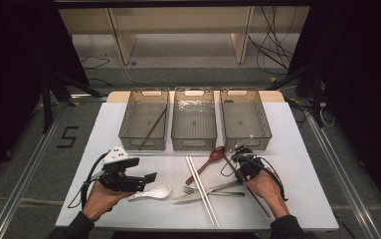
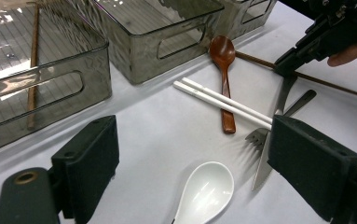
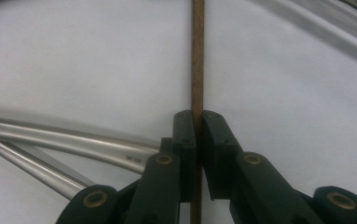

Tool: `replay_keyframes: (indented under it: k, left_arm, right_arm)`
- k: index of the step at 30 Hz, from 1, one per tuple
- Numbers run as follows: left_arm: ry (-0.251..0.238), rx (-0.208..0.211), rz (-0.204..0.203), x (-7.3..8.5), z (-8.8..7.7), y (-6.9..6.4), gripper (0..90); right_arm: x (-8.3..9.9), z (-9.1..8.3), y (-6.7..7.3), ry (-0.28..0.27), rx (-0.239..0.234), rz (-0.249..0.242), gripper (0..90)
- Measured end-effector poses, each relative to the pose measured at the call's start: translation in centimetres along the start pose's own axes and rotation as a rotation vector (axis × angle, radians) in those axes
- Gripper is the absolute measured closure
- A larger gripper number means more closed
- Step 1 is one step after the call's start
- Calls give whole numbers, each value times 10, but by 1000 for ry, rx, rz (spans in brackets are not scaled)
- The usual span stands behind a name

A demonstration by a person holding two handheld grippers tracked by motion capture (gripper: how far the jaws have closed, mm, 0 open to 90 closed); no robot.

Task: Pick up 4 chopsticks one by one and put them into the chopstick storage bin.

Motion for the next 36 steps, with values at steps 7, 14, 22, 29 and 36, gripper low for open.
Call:
replay_keyframes:
  k: [7, 14, 22, 29, 36]
  left_arm:
    - [6, 1, 6, 0, 1, 0, 159]
    - [15, 2, 9, 1, 2, 2, 158]
    - [37, 7, 27, 2, 6, 2, 158]
    - [69, 29, 65, 2, 9, -1, 161]
    - [97, 50, 111, -4, 12, -3, 164]
  right_arm:
    - [3, -4, -7, 5, 5, -4, 855]
    - [13, -17, -15, -2, 24, -29, 856]
    - [18, -40, -7, -96, 37, -120, 857]
    - [11, -51, 23, -168, -10, -259, 857]
    - [10, -55, 51, -193, -51, -401, 857]
Point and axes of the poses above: each handheld gripper's, and its own axes: z roughly forward along the jaws, x roughly out of its underside, y roughly to its left, the point moved 2 cm from there along z, roughly forward along the jaws, and after that the axes turned 5 degrees about y, right-handed, at the moved point
